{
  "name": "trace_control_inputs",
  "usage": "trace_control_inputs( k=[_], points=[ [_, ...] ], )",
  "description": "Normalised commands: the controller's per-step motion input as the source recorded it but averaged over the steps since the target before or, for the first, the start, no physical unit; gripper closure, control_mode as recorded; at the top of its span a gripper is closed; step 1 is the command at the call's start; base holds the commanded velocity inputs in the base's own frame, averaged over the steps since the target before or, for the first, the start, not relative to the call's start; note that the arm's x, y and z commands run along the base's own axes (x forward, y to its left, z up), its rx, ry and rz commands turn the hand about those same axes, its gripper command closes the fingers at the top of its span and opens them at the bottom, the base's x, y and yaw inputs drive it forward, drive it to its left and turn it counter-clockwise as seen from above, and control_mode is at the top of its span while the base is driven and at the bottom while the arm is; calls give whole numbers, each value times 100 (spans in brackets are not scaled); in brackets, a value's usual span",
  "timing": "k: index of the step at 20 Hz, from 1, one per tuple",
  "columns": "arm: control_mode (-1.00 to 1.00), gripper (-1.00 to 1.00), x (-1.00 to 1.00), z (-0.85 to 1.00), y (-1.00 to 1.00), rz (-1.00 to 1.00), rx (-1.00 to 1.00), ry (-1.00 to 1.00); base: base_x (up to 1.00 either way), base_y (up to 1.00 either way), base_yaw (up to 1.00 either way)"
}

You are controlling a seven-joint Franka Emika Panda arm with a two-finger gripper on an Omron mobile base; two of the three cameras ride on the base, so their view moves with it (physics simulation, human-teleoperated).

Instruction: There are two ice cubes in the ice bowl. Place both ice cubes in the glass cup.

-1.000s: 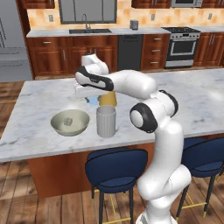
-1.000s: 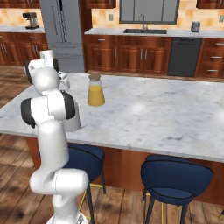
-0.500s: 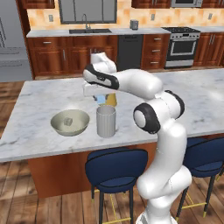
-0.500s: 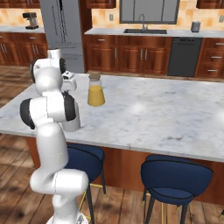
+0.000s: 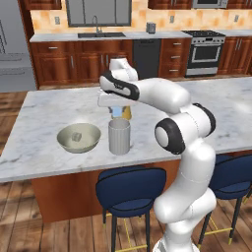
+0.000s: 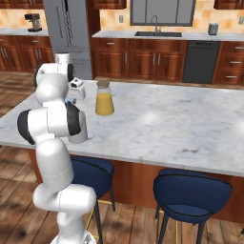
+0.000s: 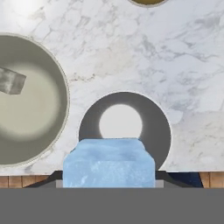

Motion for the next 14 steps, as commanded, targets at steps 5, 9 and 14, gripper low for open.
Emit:
trace_control_inputs(
  k=[5, 9, 14],
  points=[
    [-100, 100, 5, -11, -1, 0, -1, 0, 0, 0, 0],
    [-100, 100, 5, -24, 0, 0, 0, 4, 0, 0, 0],
    [-100, 100, 4, -19, 0, 0, 0, 8, 0, 0, 0]
  ],
)
